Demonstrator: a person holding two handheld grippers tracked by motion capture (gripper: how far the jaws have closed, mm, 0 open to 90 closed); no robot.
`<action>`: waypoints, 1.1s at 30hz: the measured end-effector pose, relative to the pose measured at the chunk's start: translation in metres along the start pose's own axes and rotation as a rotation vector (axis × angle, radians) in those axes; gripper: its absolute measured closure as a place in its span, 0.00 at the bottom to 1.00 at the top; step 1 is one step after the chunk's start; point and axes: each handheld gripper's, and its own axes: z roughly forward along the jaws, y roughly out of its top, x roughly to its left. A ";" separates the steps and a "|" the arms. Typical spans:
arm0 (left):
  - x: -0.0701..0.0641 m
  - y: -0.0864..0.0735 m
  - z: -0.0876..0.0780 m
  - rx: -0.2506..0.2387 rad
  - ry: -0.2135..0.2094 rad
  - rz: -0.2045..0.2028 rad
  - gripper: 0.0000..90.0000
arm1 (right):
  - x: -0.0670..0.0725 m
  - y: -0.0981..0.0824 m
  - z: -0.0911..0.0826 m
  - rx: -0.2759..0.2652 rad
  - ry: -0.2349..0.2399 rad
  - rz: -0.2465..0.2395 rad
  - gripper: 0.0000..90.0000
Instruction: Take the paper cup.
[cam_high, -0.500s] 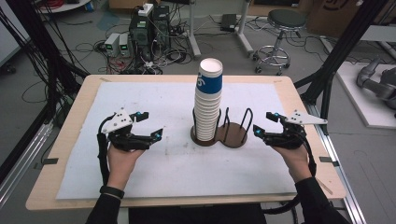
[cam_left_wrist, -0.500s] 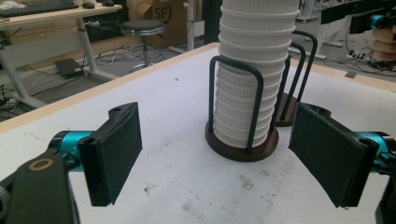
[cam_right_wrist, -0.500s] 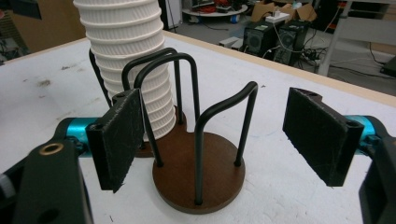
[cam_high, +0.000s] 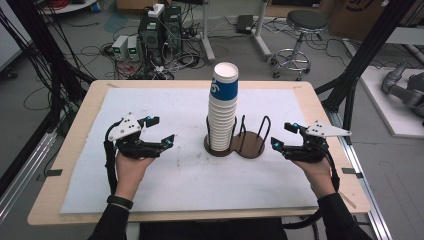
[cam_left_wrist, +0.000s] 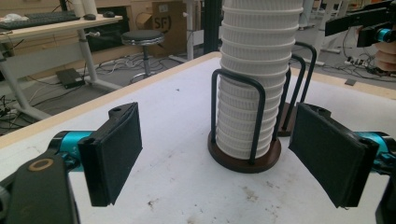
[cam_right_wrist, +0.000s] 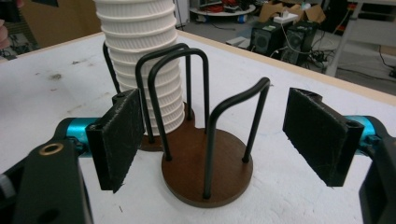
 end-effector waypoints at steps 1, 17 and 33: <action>0.000 0.001 -0.001 0.000 -0.006 -0.001 0.19 | 0.001 0.001 0.000 0.000 0.007 -0.003 0.24; -0.004 0.001 -0.005 -0.004 -0.052 -0.011 0.16 | 0.013 0.026 0.020 -0.075 0.094 -0.086 0.17; -0.008 -0.001 0.001 0.003 -0.093 -0.014 0.16 | 0.025 0.066 0.068 -0.066 0.146 -0.093 0.17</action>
